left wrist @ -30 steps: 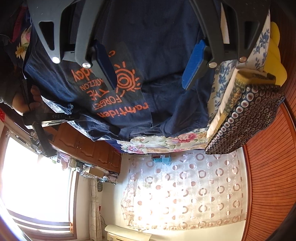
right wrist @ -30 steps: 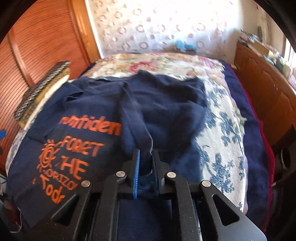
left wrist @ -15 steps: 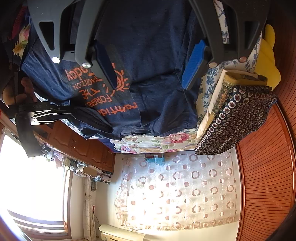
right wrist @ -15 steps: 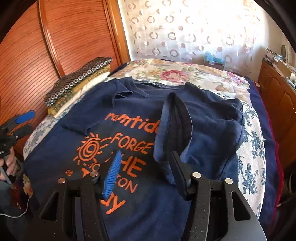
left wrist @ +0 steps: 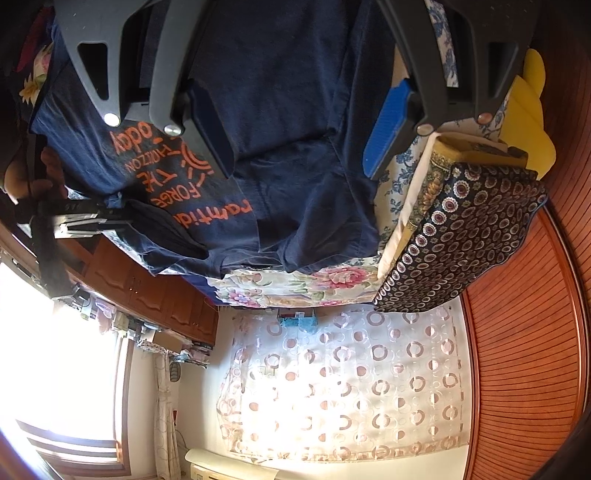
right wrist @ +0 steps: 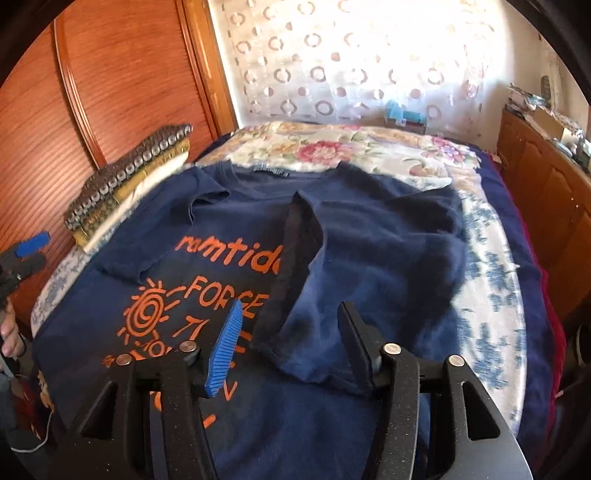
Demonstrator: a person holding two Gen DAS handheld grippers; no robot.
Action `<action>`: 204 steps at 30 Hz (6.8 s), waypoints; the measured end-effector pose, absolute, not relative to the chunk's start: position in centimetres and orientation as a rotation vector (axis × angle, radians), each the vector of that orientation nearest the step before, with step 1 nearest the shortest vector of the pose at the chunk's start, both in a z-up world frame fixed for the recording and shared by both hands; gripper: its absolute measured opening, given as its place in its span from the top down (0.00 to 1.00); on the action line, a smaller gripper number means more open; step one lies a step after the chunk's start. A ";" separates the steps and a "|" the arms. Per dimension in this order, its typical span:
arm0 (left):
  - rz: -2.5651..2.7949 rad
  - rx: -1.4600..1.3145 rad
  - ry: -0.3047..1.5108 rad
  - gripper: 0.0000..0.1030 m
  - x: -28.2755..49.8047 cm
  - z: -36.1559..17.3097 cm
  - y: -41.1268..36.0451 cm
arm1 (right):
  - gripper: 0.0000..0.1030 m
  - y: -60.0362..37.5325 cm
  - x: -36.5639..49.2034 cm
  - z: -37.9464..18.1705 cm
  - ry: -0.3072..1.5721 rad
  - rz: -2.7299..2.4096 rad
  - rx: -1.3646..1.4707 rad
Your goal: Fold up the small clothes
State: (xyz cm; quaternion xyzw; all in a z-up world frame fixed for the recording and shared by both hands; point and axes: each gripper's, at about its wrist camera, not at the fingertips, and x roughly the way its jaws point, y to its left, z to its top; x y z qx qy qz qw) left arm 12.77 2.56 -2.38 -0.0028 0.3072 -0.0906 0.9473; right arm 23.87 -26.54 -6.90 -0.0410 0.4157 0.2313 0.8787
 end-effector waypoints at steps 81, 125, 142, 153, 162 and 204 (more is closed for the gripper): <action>-0.240 0.045 0.685 0.98 24.3 1.2 3.8 | 0.96 -33.6 33.1 -2.7 0.751 0.322 -0.071; -0.225 0.010 0.614 0.66 -1.5 -0.8 7.0 | 0.88 -36.6 4.1 -3.9 0.785 0.283 -0.119; -0.157 0.043 0.654 0.40 3.0 -2.3 6.7 | 0.35 -36.6 6.6 -0.3 0.674 0.245 -0.146; -0.148 0.021 0.703 0.40 8.6 -4.3 7.7 | 0.35 -36.6 13.9 -3.6 0.757 0.256 -0.127; -0.114 0.028 0.821 0.40 13.2 -7.0 9.9 | 0.35 -37.7 17.0 -7.4 0.885 0.256 -0.110; -0.287 -0.150 0.678 0.98 7.6 -2.3 8.6 | 0.94 -35.5 10.3 -1.4 0.681 0.349 -0.105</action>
